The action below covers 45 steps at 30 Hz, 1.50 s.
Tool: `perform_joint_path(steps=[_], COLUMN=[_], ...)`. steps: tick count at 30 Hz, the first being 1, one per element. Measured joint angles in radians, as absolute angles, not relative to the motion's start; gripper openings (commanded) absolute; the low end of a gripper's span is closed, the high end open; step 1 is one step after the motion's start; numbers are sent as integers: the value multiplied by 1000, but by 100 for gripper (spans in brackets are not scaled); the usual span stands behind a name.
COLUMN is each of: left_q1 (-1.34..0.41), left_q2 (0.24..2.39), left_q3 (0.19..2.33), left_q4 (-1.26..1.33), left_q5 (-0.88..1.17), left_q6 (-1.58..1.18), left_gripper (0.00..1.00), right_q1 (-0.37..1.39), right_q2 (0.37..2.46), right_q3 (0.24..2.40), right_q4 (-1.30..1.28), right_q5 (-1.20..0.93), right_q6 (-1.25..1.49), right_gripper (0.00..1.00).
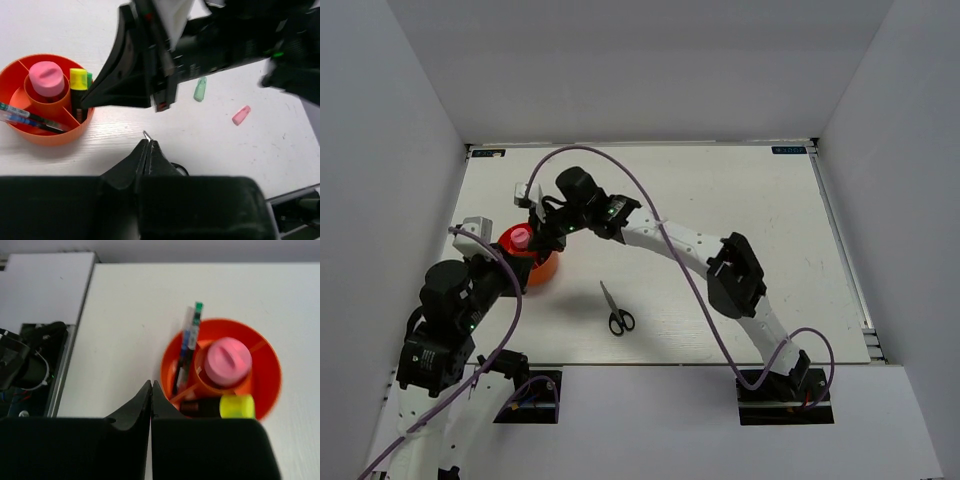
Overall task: Sort the stationery into containers
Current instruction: Place the pen in the storage box, then pick up the scissors from the center of the board.
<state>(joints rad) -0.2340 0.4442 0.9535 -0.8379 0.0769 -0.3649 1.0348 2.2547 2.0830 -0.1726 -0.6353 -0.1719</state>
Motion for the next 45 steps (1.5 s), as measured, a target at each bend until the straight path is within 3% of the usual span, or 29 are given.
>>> perform_joint_path(steps=[2,6,7,9,10,11,12,14,16,17,18,19,20,24,26,27,28,31,33,35,45], left_q1=[-234,-234,-234,-234,-234,-234,-236,-253,-306,-346,-395,-440,-493,-689,-772,-809,-847,-925,-961,-981,-990], left_q2=[454,511,541,614,661,712,759,859,942,976,1016,1059,1098,1241,1303,1335,1370,1490,1580,1659,1797], left_q3=[953,944,935,916,904,890,876,855,851,859,874,898,924,1015,1048,1061,1076,1122,1160,1196,1237], left_q4=[-841,-842,-842,-845,-845,-845,-845,-855,-868,-877,-891,-908,-917,-914,-912,-911,-912,-914,-917,-915,-893], left_q5=[93,157,178,225,252,279,305,340,352,350,351,348,347,278,256,246,230,177,143,117,27], left_q6=[-367,-367,-368,-370,-373,-376,-377,-373,-356,-338,-317,-294,-266,-140,-73,-36,3,98,150,190,282], left_gripper=[1,1,2,13,20,32,36,44,46,46,46,44,43,31,27,24,22,22,38,46,47], right_q1=[1033,1022,1013,986,965,943,915,854,796,766,741,718,696,633,609,597,582,540,512,481,394], right_q2=[2209,2081,2043,1977,1951,1929,1911,1883,1851,1827,1798,1758,1708,1499,1414,1382,1349,1275,1238,1201,1085], right_q3=[2089,1993,1944,1826,1760,1694,1626,1509,1416,1376,1341,1308,1276,1174,1133,1114,1089,1016,977,954,937], right_q4=[-273,-421,-463,-508,-534,-549,-572,-618,-652,-667,-673,-681,-681,-641,-619,-605,-592,-568,-563,-562,-543], right_q5=[-569,-373,-325,-245,-212,-189,-169,-152,-153,-157,-162,-170,-183,-251,-279,-290,-300,-324,-337,-343,-405], right_q6=[-197,-241,-244,-244,-244,-237,-227,-213,-197,-187,-181,-168,-155,-122,-116,-118,-124,-148,-165,-174,-194], right_gripper=[0,0,0,0,10,33,43,47,44,25,13,3,0,0,17,36,44,46,46,46,46])
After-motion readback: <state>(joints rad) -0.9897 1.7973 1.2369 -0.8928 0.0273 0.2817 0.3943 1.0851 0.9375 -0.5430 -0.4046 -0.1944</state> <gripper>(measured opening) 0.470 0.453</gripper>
